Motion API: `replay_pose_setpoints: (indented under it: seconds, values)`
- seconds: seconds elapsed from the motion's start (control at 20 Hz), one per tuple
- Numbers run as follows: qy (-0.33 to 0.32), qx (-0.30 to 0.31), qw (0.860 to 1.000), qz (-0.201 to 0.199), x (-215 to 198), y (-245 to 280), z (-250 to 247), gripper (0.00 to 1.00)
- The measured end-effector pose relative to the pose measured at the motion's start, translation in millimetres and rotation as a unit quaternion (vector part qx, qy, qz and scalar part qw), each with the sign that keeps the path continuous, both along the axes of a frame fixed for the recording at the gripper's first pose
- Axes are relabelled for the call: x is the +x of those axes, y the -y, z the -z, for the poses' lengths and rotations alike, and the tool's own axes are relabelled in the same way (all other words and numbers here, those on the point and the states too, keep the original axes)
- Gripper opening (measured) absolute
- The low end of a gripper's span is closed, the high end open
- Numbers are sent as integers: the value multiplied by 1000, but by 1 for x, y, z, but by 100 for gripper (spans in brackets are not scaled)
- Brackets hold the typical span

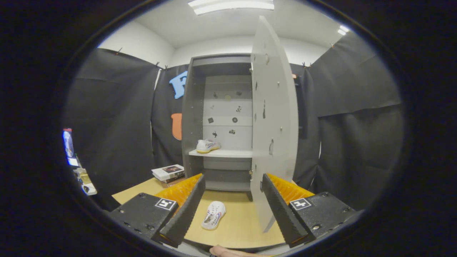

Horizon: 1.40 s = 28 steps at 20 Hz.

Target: Open the shoe cabinet door, grab the shoes and put them into the shoe cabinet, then close the shoe cabinet door.

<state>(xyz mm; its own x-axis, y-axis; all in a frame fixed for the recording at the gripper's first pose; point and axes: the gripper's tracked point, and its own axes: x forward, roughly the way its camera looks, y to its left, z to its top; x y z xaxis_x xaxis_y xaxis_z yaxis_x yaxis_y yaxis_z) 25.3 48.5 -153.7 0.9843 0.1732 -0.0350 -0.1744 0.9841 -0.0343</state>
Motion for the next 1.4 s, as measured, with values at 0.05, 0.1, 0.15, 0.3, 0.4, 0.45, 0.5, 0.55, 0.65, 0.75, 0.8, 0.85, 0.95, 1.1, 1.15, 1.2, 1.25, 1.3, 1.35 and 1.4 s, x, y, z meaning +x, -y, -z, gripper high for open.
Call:
replay_pose_setpoints:
  seconds: [0.05,0.1,0.15,0.3,0.4,0.45,0.5,0.55,0.65,0.75,0.8,0.85,0.95,1.1,1.15,1.2,1.25,1.3,1.35,1.4]
  values:
    - [0,-5,1000,9,7,-3,9,100]
    - [3,-10,1000,12,12,-9,16,100]
    - [5,-12,1000,13,17,-17,26,100]
    - [3,-10,1000,15,32,-40,57,100]
    - [-1,-14,1000,14,45,-57,79,100]
    - [-2,-16,1000,12,51,-65,89,100]
    - [-7,-22,1000,4,57,-76,101,100]
    - [-12,-32,999,-1,63,-85,114,100]
    - [-22,-49,999,1,75,-93,137,100]
    - [-30,-49,998,-1,85,-103,158,100]
    - [-40,-47,998,-1,90,-108,171,100]
    - [-57,-46,997,-2,95,-113,188,100]
    - [-97,-44,994,-12,104,-125,223,100]
    - [-150,-37,988,-14,116,-136,269,99]
    - [-167,-28,985,-16,119,-139,281,97]
    - [-180,-17,983,-19,122,-144,290,95]
    - [-194,-7,981,-17,127,-146,297,94]
    - [-208,2,978,-10,133,-145,305,92]
    - [-205,5,979,9,140,-141,305,86]
    - [-202,4,979,21,147,-139,304,82]
